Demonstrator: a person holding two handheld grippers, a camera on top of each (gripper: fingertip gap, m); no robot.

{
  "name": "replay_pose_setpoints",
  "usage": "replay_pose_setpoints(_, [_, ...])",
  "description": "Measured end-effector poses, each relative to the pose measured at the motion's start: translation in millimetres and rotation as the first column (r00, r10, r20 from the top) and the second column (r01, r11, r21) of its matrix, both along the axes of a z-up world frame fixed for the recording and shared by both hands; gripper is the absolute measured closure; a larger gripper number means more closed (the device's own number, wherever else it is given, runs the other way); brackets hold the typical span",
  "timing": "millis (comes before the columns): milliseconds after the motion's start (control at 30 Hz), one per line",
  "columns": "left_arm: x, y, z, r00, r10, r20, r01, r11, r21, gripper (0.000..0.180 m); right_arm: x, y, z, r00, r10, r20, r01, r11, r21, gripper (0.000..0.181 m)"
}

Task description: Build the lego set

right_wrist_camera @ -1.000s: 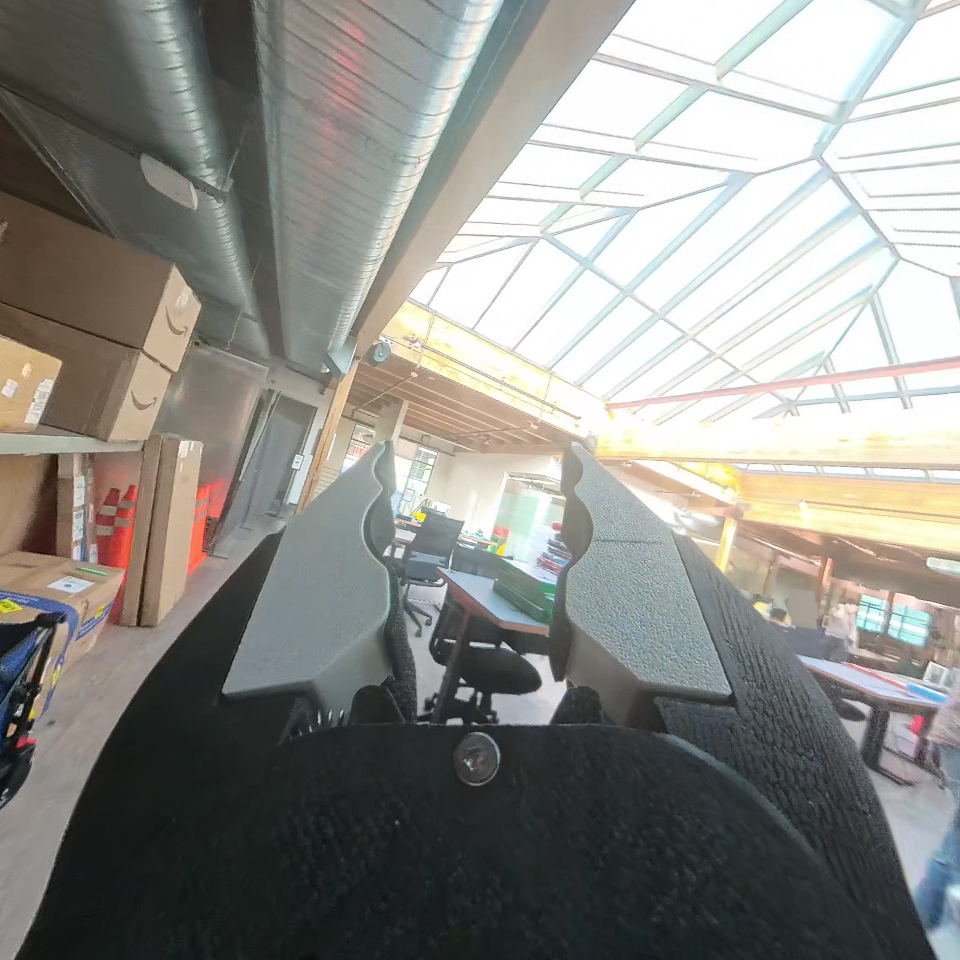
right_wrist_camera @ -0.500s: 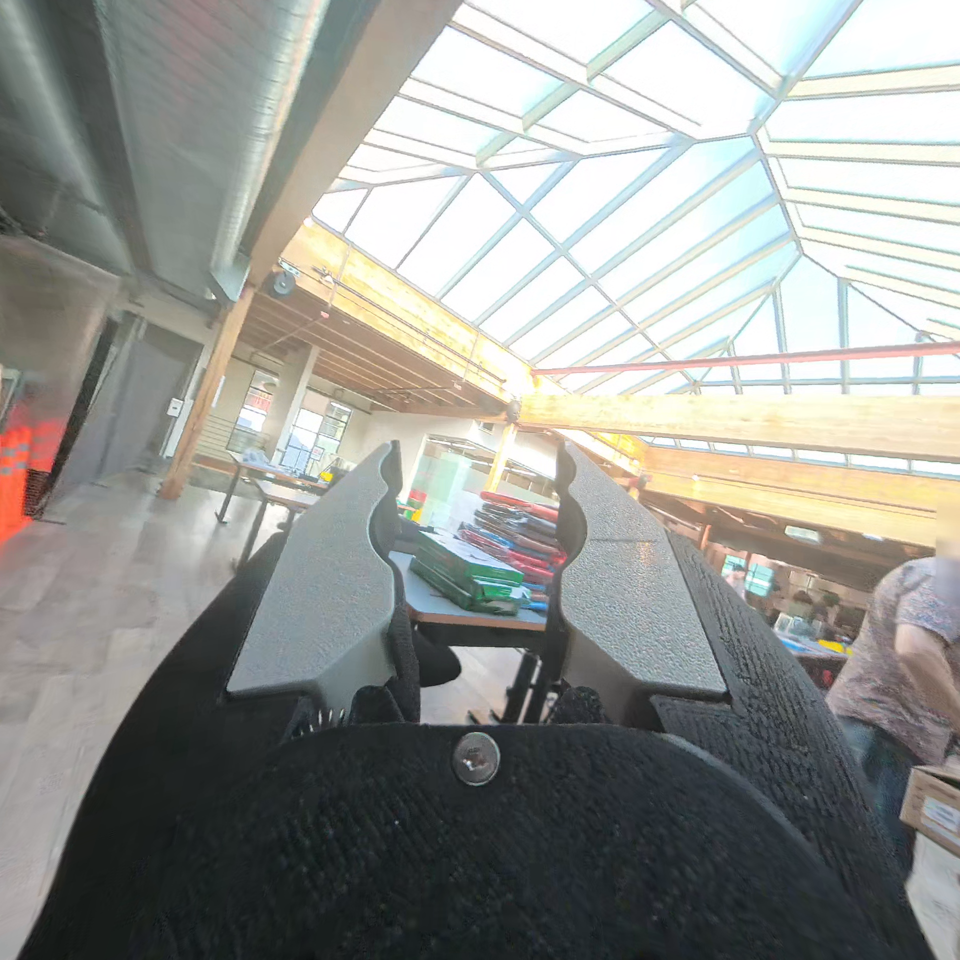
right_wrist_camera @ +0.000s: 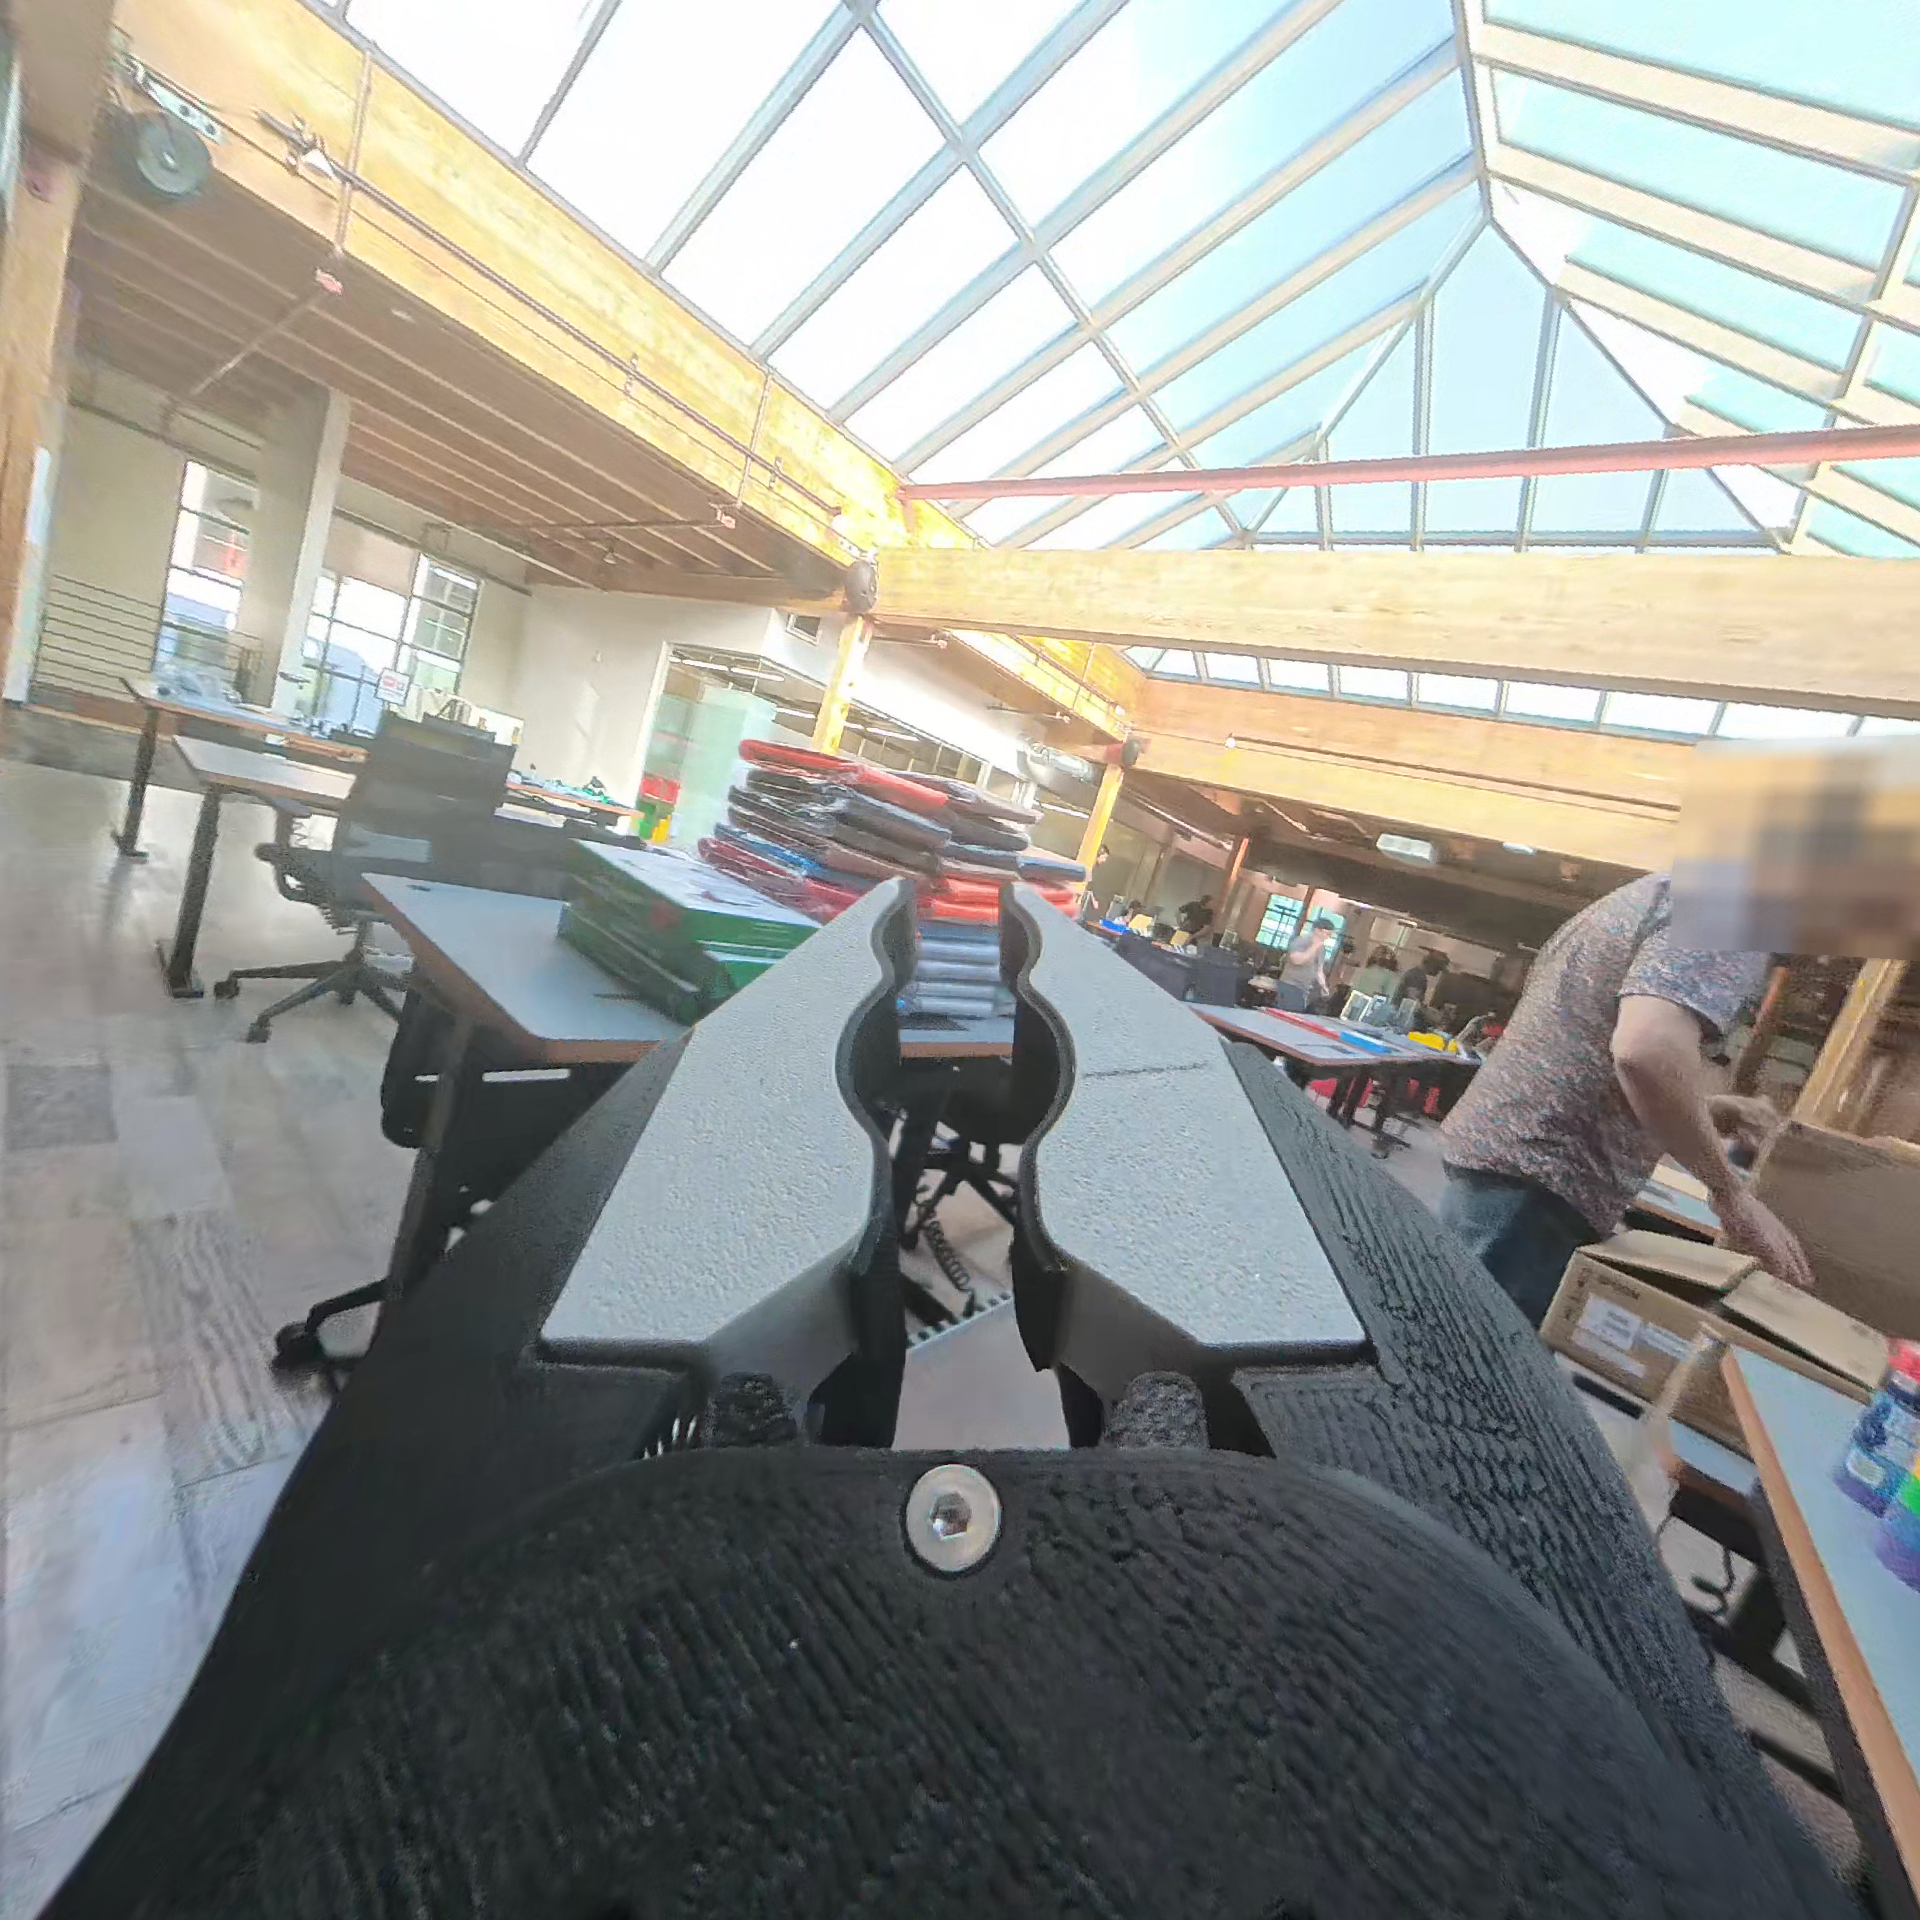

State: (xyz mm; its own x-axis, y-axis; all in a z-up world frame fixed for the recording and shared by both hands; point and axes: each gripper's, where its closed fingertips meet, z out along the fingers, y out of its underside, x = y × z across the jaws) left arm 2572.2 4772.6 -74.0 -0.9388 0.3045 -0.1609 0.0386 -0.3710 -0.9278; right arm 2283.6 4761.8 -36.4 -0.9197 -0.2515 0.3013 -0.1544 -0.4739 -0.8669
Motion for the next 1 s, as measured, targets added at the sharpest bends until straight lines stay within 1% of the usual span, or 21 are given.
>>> replay_pose_setpoints(67, [-10.4, -61.4, 6.0, 1.0, -0.022, 0.019, 0.022, 0.999, 0.025, 0.133, -0.9, -56.6, 6.1, 1.0, 0.004, -0.031, -0.003, 0.999, 0.033, 0.174])
replay_pose_setpoints(167, [-15.8, -140.7, 13.8, 0.998, -0.029, 0.049, 0.029, 1.0, 0.006, 0.134, 2.8, -129.0, 12.5, 0.995, 0.025, -0.096, -0.023, 1.0, 0.015, 0.178])
replay_pose_setpoints(300, [-10.4, -238.1, 3.9, 0.998, -0.016, 0.055, 0.014, 0.999, 0.042, 0.135, 13.4, -225.8, 4.1, 0.995, 0.069, -0.074, -0.065, 0.996, 0.057, 0.179])
replay_pose_setpoints(400, [1.7, -302.3, -8.2, 0.996, 0.016, 0.083, -0.021, 0.998, 0.059, 0.135, 28.0, -293.8, -10.2, 0.989, 0.085, -0.118, -0.077, 0.995, 0.07, 0.179])
replay_pose_setpoints(467, [12.3, -351.6, -11.2, 0.996, 0.033, 0.081, -0.036, 0.999, 0.037, 0.135, 34.6, -342.4, -16.0, 0.987, 0.08, -0.141, -0.073, 0.996, 0.056, 0.18])
replay_pose_setpoints(633, [34.3, -483.4, -6.5, 0.997, 0.048, 0.061, -0.047, 0.999, -0.017, 0.137, 42.6, -470.5, -17.3, 0.993, 0.055, -0.106, -0.05, 0.998, 0.049, 0.18])
replay_pose_setpoints(733, [34.4, -561.8, 1.2, 0.998, 0.021, 0.067, -0.021, 1.0, 0.012, 0.132, 52.8, -549.4, -2.8, 0.989, 0.077, -0.123, -0.069, 0.995, 0.072, 0.18])
replay_pose_setpoints(833, [29.5, -637.6, 8.5, 0.998, -0.007, 0.065, 0.006, 1.0, 0.007, 0.131, 46.5, -612.3, 9.7, 0.989, 0.04, -0.145, -0.038, 0.999, 0.021, 0.178])
replay_pose_setpoints(1000, [14.5, -750.4, 4.3, 0.996, 0.008, 0.094, -0.009, 1.0, 0.011, 0.13, 25.5, -722.2, -7.1, 0.994, 0.055, -0.093, -0.051, 0.997, 0.05, 0.175])
